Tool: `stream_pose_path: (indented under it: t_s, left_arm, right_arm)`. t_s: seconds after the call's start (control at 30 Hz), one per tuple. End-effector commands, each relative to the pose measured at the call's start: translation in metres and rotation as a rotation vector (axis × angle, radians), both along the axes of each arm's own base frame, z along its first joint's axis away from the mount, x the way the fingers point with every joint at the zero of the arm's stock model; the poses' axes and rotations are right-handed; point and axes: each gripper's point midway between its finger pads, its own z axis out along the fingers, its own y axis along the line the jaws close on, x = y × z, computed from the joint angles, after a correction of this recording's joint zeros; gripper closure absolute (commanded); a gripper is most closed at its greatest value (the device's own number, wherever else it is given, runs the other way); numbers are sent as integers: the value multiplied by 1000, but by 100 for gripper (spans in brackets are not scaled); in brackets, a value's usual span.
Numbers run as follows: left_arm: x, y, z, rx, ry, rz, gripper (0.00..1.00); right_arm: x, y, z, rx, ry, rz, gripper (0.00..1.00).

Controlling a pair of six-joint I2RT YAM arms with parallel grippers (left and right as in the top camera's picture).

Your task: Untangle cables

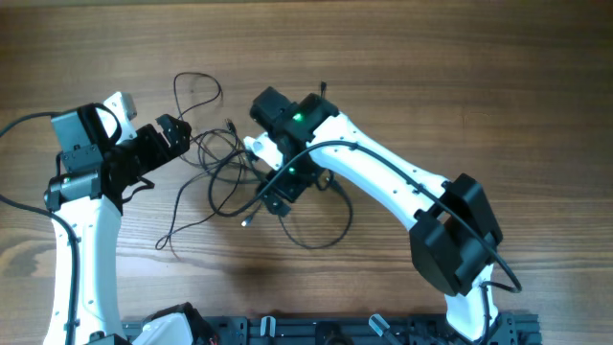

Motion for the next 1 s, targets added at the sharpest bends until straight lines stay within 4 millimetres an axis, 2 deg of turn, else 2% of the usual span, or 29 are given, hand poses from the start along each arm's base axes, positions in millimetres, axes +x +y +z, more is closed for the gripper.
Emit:
stream_pose_path:
  t_s: [0.0,0.17,0.27,0.4,0.47,0.63,0.73,0.83,0.9,0.97]
  left_arm:
    - [2,14,2,75,-14,34,0]
    - [2,15,2,77,-14,35,0]
    - [2,10,5,56,-23,23,0]
    - [5,-10,32,-26,-126,-44,0]
    - [5,-11,44,-17,-170,-51,0]
    - [0,-13,55,-7,-201,-53,0]
    - [-2,-13,55,-10,-194,-53,0]
    - [-5,-14,51,-17,-173,-52,0]
    - [-6,-15,51,-17,-170,-52,0]
    - [-6,-14,51,-17,-170,-52,0]
  right_arm:
    - [-9,18,-11,22,32,-18,0]
    - [-16,28,-18,33,24,-9,0]
    - [-21,24,-29,17,37,-9,0]
    - [-19,20,-37,3,37,-37,0]
    - [-18,21,-41,9,34,-41,0]
    - [-20,20,-50,10,40,-62,1]
    - [-20,20,-57,17,36,-69,8]
    - [-21,20,-66,19,46,-102,21]
    - [-23,22,-68,33,58,-106,25]
    - [-23,23,-67,38,58,-106,37]
